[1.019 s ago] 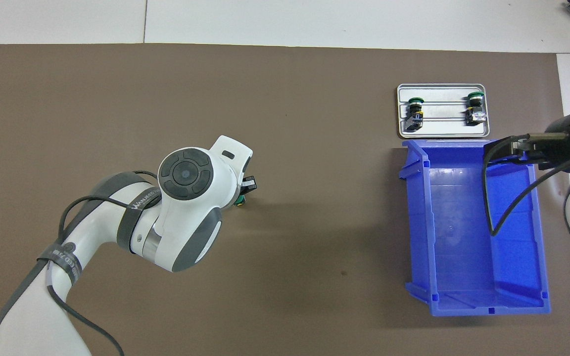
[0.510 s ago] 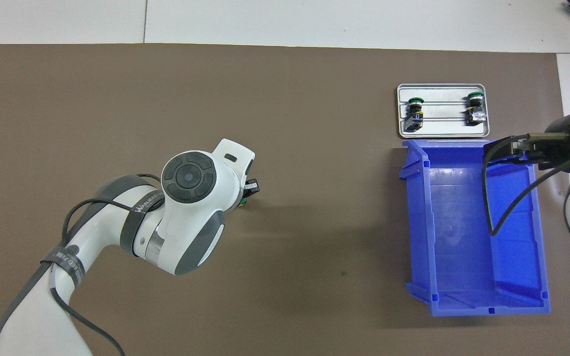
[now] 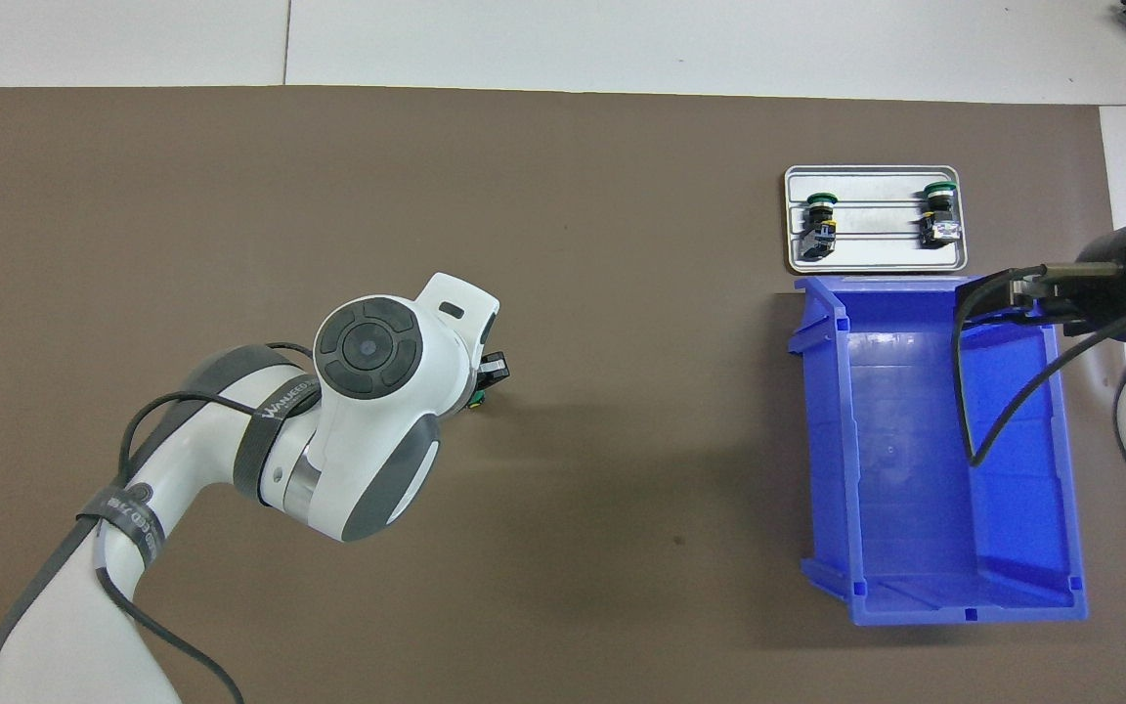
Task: Place and press button with both arms
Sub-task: 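Press down on the green button cap with the closed left gripper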
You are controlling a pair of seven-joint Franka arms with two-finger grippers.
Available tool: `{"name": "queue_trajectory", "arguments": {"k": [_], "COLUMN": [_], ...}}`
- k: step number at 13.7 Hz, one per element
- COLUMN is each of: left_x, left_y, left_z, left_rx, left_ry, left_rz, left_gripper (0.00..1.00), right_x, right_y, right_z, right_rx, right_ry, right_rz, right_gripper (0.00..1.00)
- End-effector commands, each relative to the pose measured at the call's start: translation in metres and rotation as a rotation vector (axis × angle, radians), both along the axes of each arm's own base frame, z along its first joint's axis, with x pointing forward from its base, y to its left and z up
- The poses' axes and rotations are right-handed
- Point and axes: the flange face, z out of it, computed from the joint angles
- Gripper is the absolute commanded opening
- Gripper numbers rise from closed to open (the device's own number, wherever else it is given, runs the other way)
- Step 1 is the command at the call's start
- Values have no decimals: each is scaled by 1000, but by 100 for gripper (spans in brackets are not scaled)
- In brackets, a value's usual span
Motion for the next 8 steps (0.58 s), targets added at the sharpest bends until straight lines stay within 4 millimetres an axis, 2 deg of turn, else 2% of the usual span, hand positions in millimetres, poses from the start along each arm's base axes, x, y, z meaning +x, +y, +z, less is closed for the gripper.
{"name": "queue_trajectory", "arguments": {"k": [1, 8], "left_x": [-1, 4], "left_y": [6, 3], "left_z": [2, 6], "left_rx": [-13, -33], "left_ry": [-2, -4], "left_rz": [10, 24], "left_gripper": [0, 0], "right_x": [-3, -3], "right_y": [0, 2], "right_z": [2, 1], "right_rx": [17, 17], "right_ry": [5, 7], "right_rz": [20, 23], "right_gripper": [100, 100]}}
